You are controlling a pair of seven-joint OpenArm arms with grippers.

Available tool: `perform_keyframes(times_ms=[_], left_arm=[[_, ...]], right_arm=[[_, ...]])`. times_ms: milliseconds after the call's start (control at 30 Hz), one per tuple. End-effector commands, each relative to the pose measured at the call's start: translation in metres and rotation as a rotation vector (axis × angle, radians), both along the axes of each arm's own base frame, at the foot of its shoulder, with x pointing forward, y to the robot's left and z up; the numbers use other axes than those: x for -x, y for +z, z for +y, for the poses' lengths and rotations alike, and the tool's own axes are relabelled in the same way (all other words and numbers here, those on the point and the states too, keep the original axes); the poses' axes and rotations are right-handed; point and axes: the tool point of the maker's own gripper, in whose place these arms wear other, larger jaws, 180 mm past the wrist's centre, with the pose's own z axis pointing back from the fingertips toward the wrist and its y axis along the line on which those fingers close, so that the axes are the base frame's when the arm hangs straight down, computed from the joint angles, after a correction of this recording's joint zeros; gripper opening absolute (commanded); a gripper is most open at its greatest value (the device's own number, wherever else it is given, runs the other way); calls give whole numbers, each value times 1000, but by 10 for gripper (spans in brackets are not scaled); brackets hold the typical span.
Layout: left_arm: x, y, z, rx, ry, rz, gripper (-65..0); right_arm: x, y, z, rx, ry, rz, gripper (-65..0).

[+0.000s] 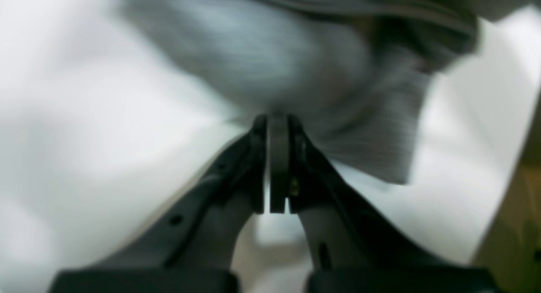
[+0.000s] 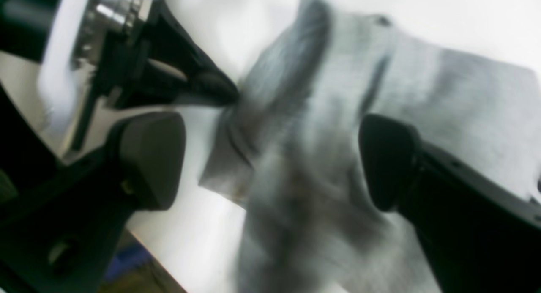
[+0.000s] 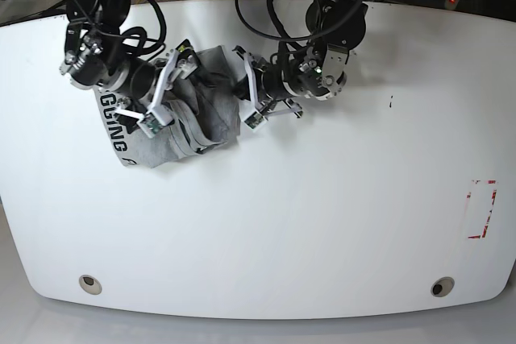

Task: Fold the T-shirt properly
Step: 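Fold the strip again with the left gripper onto the right gripper's end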

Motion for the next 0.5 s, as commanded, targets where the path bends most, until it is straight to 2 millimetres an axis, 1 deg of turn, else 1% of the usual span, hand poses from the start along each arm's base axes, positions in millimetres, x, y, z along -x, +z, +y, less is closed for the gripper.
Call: perform_keyframes(times_ms=[0,67,133,167,233,300,333,400,467], left_arm=[[-16,24,-3,44,17,-72,-650],[-18,29,-3,47,19,-87,-650],[-20,33,-1,46,20,-102,-650],[-21,34,2,40,21,-111,-650],[-23,38,5,35,22,-126,-650],[-25,44,5,39,25,-144,-650],[-27,50,8,34,26,-166,-650],[-29,56,16,17,22,-200,-650],[-31,64,18,15,20,-227,-650]], right_arm=[[-10,30,-15,-102,-60,-85,-30],[-13,41,-27,-142,-103,-113,-30],[-13,42,-36,-138,-129,-119,-30],[-12,39,-40,-128,-132,-108,-30],[-7,29,-46,-118,-137,-71,-30],[0,17,-46,-124,-143,-26,-30],[5,8,-43,-133,-141,6,-30],[10,-3,-39,-147,-134,44,-30],[15,-14,-29,-166,-112,88,-30]])
